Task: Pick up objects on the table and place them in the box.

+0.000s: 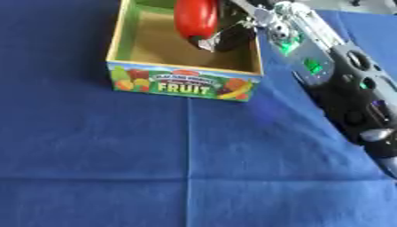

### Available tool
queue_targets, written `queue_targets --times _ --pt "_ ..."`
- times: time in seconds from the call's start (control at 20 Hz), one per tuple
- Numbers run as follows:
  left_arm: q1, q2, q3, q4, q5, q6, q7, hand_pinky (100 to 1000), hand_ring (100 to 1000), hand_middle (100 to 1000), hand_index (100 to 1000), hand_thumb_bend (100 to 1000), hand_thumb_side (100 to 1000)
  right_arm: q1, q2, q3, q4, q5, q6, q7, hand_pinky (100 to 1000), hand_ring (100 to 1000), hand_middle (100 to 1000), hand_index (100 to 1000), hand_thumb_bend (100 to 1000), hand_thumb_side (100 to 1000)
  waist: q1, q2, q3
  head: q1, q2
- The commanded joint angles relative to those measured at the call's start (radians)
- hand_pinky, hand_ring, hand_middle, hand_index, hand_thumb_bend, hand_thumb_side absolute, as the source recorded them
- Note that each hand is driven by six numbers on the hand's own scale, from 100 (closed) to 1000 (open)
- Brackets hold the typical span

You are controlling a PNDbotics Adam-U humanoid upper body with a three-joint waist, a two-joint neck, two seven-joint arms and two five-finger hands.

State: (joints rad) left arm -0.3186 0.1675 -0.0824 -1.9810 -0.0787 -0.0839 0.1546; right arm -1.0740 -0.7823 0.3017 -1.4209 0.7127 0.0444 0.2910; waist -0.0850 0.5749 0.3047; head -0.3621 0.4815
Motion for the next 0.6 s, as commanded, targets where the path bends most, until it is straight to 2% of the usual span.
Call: queue_targets --times 0.05,0.1,0.15,0.2,0.3,0.35,0.6 --pt "-0.004 0.012 -0.001 -0.019 0.003 0.0 -0.003 427 572 635 792 100 1000 -0.025 -0.013 -0.008 0.0 0.035 -0.009 0.034 587 693 572 689 100 494 0.005 -0.023 -0.002 -0.002 -0.011" --pt "-0.003 0.012 0.0 -0.019 0.003 0.0 -0.002 427 572 635 792 100 1000 -0.025 -0.014 -0.01 0.0 0.042 -0.009 0.042 641 745 646 774 100 561 0.005 -0.023 -0.003 -0.001 -0.011" --pt "-0.002 0.012 0.0 -0.019 0.003 0.0 -0.002 427 572 635 792 100 1000 -0.025 -0.014 -0.012 -0.001 0.049 -0.006 0.049 641 745 646 774 100 561 0.005 -0.023 -0.004 0.0 -0.012" --pt "-0.001 0.012 0.0 -0.019 0.003 0.0 -0.002 428 572 635 793 100 1000 -0.026 -0.016 -0.016 -0.002 0.057 -0.002 0.053 740 835 806 932 100 765 0.004 -0.023 -0.005 0.001 -0.012" --pt "0.001 0.012 0.0 -0.019 0.003 0.001 -0.002 428 572 636 793 100 1000 -0.027 -0.018 -0.021 -0.005 0.07 0.006 0.059 790 896 883 991 100 881 0.003 -0.023 -0.007 0.001 -0.014" --pt "0.002 0.012 0.0 -0.019 0.003 0.002 -0.002 428 572 636 793 100 1000 -0.027 -0.019 -0.024 -0.008 0.073 0.008 0.056 835 942 923 1000 174 938 0.003 -0.023 -0.008 0.002 -0.014" --pt "0.005 0.01 0.0 -0.019 0.002 0.004 -0.003 429 573 636 792 100 1000 -0.027 -0.023 -0.031 -0.017 0.069 0.006 0.036 858 980 966 1000 317 994 0.006 -0.025 -0.01 0.005 -0.012"
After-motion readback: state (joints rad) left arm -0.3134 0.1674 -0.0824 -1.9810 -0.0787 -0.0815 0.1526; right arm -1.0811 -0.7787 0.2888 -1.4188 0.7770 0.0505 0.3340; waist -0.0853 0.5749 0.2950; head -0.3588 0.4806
